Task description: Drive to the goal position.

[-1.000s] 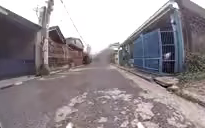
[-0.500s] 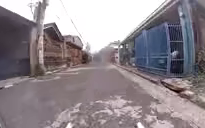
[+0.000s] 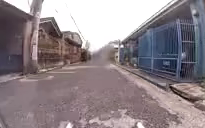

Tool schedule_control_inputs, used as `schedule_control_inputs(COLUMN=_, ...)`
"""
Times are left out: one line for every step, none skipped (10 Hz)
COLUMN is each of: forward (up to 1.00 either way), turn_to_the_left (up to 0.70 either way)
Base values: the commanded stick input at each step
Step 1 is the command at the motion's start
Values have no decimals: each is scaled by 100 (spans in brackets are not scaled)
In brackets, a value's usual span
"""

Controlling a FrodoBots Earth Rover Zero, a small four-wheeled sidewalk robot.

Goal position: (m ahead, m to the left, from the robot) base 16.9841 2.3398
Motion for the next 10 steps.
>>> schedule_control_inputs(forward=100, turn_to_the_left=0)
schedule_control_inputs(forward=100, turn_to_the_left=0)
schedule_control_inputs(forward=100, turn_to_the_left=0)
schedule_control_inputs(forward=100, turn_to_the_left=0)
schedule_control_inputs(forward=100, turn_to_the_left=0)
schedule_control_inputs(forward=100, turn_to_the_left=0)
schedule_control_inputs(forward=100, turn_to_the_left=0)
schedule_control_inputs(forward=100, turn_to_the_left=0)
schedule_control_inputs(forward=100, turn_to_the_left=0)
schedule_control_inputs(forward=100, turn_to_the_left=0)
